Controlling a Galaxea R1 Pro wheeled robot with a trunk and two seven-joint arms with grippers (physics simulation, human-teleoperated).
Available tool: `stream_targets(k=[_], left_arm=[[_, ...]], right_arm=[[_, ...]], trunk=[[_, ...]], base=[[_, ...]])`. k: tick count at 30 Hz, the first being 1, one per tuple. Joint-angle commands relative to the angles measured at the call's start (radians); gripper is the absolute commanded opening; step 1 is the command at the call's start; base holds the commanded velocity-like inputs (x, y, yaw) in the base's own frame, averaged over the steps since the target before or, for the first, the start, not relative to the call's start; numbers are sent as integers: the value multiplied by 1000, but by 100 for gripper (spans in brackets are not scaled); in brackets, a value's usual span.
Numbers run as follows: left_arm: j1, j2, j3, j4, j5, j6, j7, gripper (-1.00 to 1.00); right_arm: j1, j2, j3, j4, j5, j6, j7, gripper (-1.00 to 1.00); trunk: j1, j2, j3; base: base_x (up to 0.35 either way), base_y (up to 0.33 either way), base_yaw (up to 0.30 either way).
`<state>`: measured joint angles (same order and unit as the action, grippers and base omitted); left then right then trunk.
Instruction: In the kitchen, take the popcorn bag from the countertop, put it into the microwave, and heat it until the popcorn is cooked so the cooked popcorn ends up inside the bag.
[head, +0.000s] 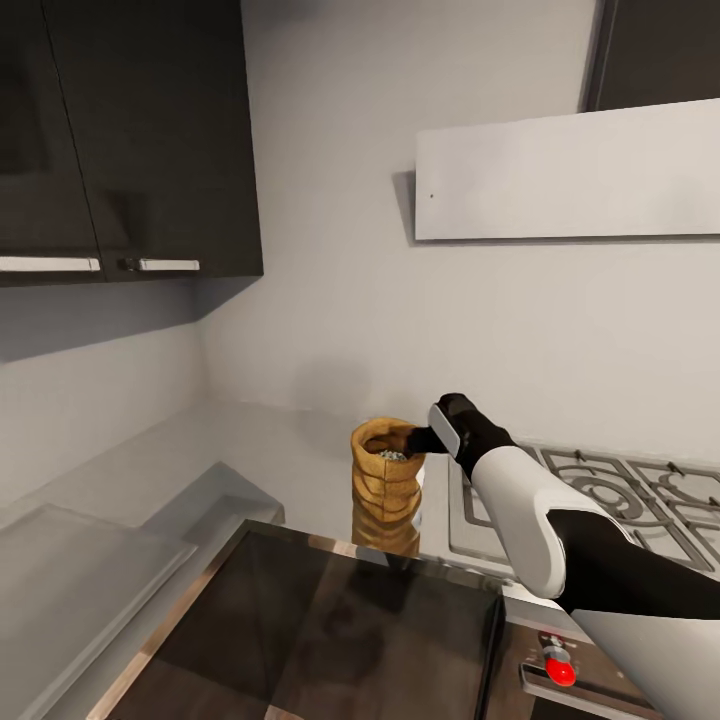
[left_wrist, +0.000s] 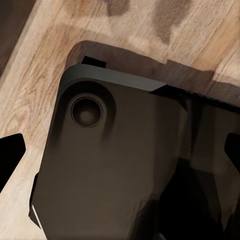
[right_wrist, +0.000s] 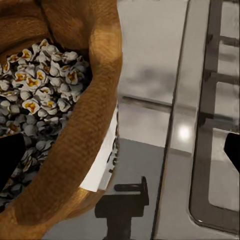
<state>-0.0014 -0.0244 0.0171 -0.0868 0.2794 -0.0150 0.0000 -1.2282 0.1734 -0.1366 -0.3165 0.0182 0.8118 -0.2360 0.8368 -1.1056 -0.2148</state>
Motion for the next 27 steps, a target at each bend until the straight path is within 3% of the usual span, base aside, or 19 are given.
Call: stream_targets(k=[1, 4, 10, 20, 27], left_arm=[[0, 0, 1, -1, 4, -2, 0, 100], [0, 0, 2, -1, 4, -2, 0, 100], [0, 0, 1, -1, 6, -1, 0, 100], [0, 0, 1, -1, 6, 0, 0, 100], [0, 0, 1, -1, 6, -1, 0, 100]], right_arm=[[-1, 1, -8, -7, 1, 2, -12, 100], [-1, 1, -11, -21, -10, -8, -21, 100], [-1, 1, -8, -19, -107, -32, -19, 100], [-1, 1, 1, -24, -106, -14, -23, 100], [-1, 1, -1, -24, -102, -7, -25, 100]], trunk=[[0, -1, -1], [0, -1, -1], [0, -1, -1], [0, -1, -1], [0, -1, 1]], base=[[0, 0, 0], [0, 0, 0], [26, 0, 0], [46, 0, 1], [0, 0, 150]])
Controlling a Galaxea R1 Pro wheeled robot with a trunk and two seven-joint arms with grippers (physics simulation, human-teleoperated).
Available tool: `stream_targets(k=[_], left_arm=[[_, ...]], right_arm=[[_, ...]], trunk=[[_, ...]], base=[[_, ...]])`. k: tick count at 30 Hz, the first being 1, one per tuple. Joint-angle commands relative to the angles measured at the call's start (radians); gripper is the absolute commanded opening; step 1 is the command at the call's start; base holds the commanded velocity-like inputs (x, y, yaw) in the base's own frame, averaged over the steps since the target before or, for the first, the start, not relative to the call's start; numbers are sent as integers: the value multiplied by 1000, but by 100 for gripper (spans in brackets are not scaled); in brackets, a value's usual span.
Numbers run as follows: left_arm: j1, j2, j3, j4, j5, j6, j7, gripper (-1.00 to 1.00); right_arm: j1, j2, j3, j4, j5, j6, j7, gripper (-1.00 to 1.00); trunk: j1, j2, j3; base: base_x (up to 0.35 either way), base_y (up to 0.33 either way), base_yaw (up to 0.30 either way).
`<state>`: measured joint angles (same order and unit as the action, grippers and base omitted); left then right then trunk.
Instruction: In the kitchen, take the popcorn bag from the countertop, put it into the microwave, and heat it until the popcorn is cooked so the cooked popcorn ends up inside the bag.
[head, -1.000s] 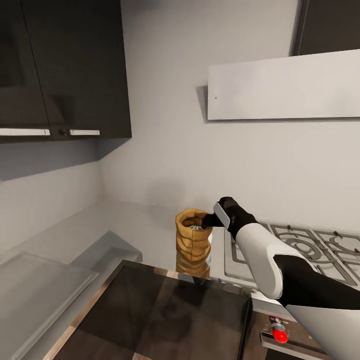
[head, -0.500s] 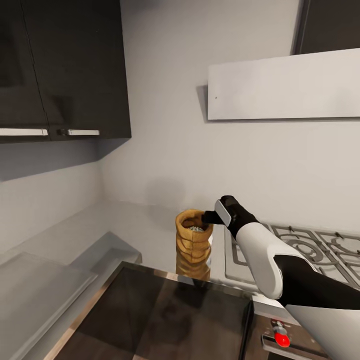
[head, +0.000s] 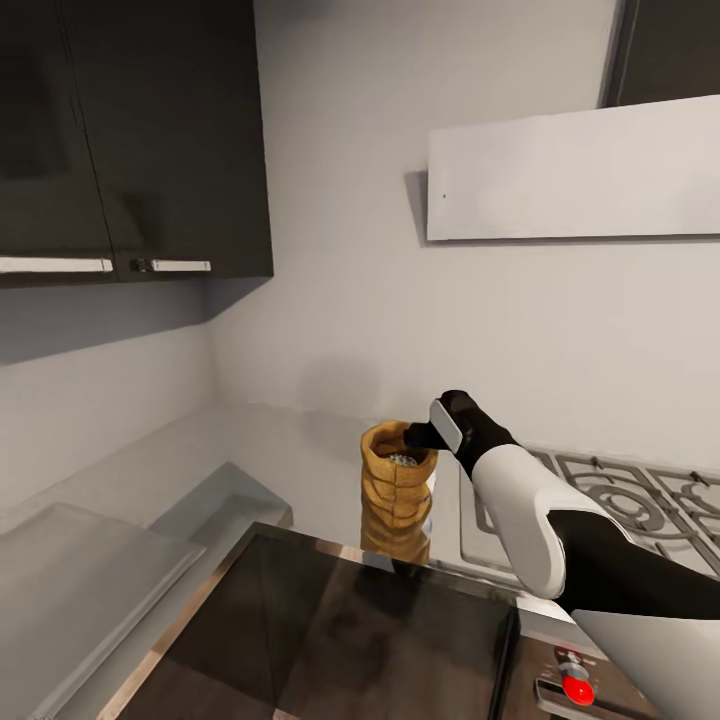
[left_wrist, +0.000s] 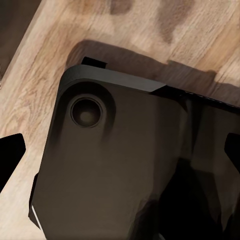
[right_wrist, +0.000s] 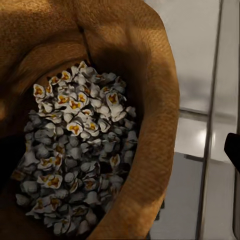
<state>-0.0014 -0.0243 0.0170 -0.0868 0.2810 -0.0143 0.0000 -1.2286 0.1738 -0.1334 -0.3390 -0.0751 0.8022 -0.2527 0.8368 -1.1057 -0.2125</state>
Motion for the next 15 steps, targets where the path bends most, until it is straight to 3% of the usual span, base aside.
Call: stream_targets(k=[1, 8, 12, 15], left_arm=[[0, 0, 1, -1, 4, -1, 0, 100], [0, 0, 2, -1, 4, -2, 0, 100], [0, 0, 3, -1, 4, -1, 0, 100], [0, 0, 3, -1, 4, -2, 0, 100]], right_arm=[[0, 1, -4, -2, -6, -1, -9, 100], [0, 1, -3, -4, -2, -10, -14, 100], [0, 1, -3, -5, -7, -2, -75, 100], [0, 1, -4, -3, -8, 1, -84, 100]], trunk=[[0, -1, -1], [0, -1, -1], [0, -1, -1], [0, -1, -1]], base=[[0, 0, 46], [0, 0, 10], [0, 0, 0], [0, 0, 0]])
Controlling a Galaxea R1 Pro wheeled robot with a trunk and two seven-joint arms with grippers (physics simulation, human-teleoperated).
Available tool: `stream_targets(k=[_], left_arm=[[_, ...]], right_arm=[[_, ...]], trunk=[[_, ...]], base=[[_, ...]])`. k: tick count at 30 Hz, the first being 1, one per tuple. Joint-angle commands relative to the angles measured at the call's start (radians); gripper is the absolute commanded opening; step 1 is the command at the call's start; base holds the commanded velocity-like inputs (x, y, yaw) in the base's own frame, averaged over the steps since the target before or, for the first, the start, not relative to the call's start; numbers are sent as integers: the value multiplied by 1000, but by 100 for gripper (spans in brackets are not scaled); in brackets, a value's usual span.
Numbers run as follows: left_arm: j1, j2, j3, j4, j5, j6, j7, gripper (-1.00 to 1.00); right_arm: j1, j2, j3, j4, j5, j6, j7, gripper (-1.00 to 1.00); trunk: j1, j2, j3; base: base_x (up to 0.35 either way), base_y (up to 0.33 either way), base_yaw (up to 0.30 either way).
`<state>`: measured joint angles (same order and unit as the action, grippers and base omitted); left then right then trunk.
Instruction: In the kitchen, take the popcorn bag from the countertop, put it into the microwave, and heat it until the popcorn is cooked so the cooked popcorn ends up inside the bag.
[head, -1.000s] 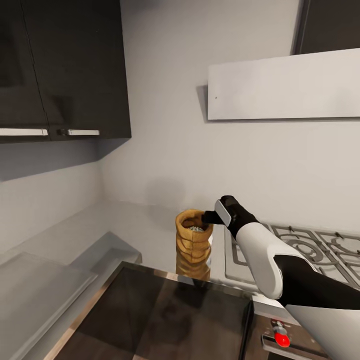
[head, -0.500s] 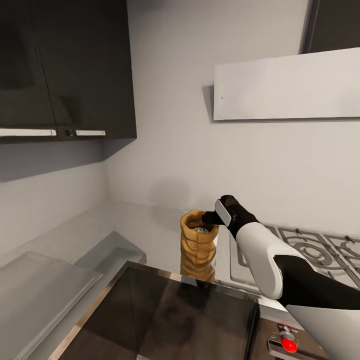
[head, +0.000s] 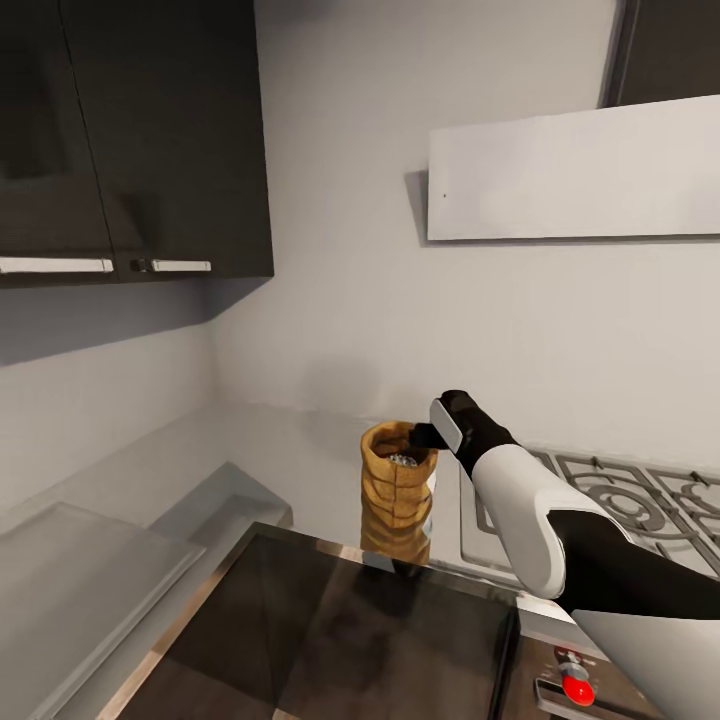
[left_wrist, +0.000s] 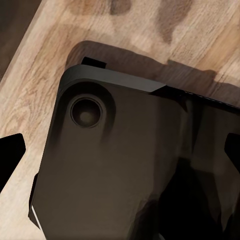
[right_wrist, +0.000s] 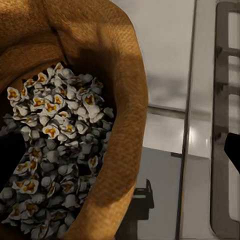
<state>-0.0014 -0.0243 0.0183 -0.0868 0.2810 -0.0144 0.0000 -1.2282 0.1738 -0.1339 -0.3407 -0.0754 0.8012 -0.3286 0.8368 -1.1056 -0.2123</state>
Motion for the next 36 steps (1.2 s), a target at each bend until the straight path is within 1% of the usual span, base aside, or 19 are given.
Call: stream_targets(k=[1, 11, 13, 16, 23, 29, 36], left_arm=[[0, 0, 2, -1, 4, -1, 0, 100], [0, 0, 2, -1, 4, -1, 0, 100], [0, 0, 2, -1, 4, -1, 0, 100], [0, 0, 2, -1, 4, -2, 0, 100], [0, 0, 2, -1, 4, -2, 0, 100], [0, 0, 2, -1, 4, -2, 0, 100], [0, 0, 2, -1, 4, -1, 0, 100]], right_arm=[[-1, 1, -4, -1, -9, 2, -9, 100], [-1, 1, -7, 14, -23, 12, -10, 100], [-1, 1, -9, 15, -24, 31, -9, 100], [-1, 1, -10, 15, -24, 38, -8, 100], [-1, 1, -11, 20, -24, 41, -4, 100], [-1, 1, -12, 57, -24, 40, -2, 100], [-1, 1, -12, 61, -24, 38, -1, 100]], trunk=[[0, -1, -1], [0, -1, -1], [0, -1, -1], [0, -1, -1], [0, -1, -1], [0, -1, -1], [0, -1, -1]], base=[[0, 0, 0], [0, 0, 0], [0, 0, 0], [0, 0, 0], [0, 0, 0], [0, 0, 0], [0, 0, 0]])
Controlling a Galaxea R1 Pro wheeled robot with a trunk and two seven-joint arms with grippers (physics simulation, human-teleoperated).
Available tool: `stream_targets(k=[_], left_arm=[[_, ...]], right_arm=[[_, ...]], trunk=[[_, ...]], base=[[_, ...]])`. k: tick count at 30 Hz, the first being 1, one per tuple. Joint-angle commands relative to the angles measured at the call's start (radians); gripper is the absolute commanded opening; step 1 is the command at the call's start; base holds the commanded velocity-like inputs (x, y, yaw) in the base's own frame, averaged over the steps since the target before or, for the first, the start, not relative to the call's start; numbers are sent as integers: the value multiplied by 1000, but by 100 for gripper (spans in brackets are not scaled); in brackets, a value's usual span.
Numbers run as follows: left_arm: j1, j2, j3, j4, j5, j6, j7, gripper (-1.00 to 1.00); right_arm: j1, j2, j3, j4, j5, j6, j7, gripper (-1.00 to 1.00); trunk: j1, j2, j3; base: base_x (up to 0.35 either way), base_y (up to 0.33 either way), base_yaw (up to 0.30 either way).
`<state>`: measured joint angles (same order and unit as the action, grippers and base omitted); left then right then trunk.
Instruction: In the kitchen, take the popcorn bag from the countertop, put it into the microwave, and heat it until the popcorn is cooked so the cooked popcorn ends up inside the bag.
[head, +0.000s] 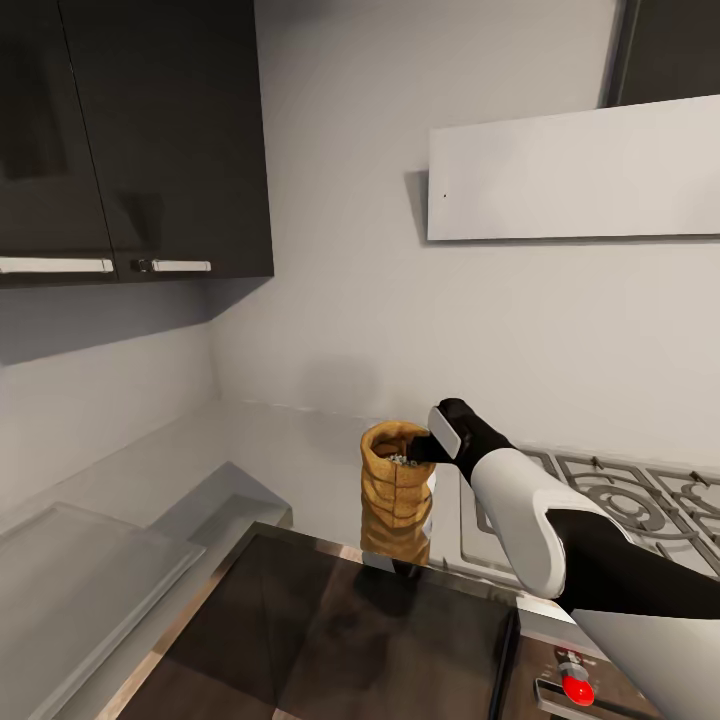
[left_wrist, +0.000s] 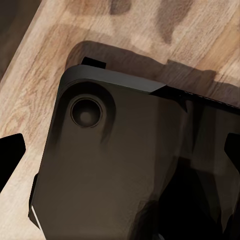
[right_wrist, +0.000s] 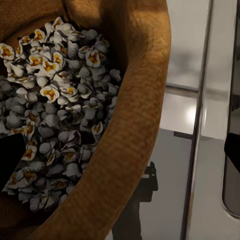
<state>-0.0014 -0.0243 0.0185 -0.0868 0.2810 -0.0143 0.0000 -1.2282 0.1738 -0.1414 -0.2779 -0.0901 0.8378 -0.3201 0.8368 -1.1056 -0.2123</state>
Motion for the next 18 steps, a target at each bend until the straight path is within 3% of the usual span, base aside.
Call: stream_targets(k=[1, 3, 4, 18], left_arm=[[0, 0, 1, -1, 4, -1, 0, 100], [0, 0, 1, -1, 4, -2, 0, 100], [0, 0, 1, -1, 4, -2, 0, 100], [0, 0, 1, -1, 4, -2, 0, 100]], right_arm=[[-1, 1, -4, -1, -10, 1, -10, 100], [-1, 1, -4, -1, -10, 1, -10, 100], [-1, 1, -4, -1, -10, 1, -10, -100], [-1, 1, -5, -14, -7, 46, -12, -100]], trunk=[[0, -1, -1], [0, -1, -1], [0, -1, -1], [0, -1, -1]], base=[[0, 0, 0], [0, 0, 0], [0, 0, 0], [0, 0, 0]])
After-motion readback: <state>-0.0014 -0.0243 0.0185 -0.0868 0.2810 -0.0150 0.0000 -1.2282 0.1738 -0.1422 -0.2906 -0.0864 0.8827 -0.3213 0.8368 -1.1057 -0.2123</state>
